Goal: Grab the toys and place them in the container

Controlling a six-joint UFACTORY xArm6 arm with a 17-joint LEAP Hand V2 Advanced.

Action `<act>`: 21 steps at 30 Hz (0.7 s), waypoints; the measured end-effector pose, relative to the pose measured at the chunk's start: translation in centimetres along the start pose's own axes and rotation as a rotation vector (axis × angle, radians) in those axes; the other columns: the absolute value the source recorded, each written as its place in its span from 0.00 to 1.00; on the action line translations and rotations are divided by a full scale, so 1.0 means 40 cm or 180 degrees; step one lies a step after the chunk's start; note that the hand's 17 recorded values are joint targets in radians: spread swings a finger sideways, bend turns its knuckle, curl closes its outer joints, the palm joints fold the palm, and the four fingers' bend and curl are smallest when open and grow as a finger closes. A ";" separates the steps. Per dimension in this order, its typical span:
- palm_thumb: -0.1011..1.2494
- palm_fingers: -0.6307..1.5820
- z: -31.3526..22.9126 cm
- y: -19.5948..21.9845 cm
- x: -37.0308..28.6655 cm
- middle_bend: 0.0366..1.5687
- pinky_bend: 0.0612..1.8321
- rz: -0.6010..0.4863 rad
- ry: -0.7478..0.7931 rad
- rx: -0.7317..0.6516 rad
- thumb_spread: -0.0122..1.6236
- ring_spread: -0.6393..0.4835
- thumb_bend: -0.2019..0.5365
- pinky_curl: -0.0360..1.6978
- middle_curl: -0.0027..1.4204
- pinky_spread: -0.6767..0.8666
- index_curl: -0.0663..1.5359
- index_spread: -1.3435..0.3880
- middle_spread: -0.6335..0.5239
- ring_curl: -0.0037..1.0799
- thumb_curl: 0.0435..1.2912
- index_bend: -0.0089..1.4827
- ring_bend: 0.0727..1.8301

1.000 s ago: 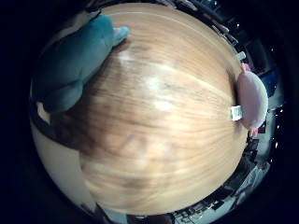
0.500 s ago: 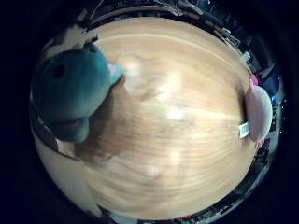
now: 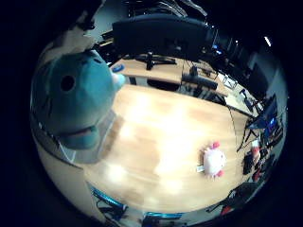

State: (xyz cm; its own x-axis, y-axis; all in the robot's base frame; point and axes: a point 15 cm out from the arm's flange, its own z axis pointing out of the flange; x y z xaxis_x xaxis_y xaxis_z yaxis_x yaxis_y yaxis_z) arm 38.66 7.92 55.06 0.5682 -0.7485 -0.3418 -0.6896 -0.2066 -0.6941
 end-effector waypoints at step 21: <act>0.86 0.73 0.038 -0.137 -0.383 0.67 0.85 -0.0698 -0.0670 -0.0087 0.58 0.34 0.26 0.35 0.79 0.30 0.68 0.55 0.24 0.68 0.75 0.70 0.76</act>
State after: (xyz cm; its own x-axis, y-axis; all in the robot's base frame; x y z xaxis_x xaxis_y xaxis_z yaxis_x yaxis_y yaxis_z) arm 34.42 21.48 63.12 0.7835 -0.5376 -0.3115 -0.5504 -0.3679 -0.7495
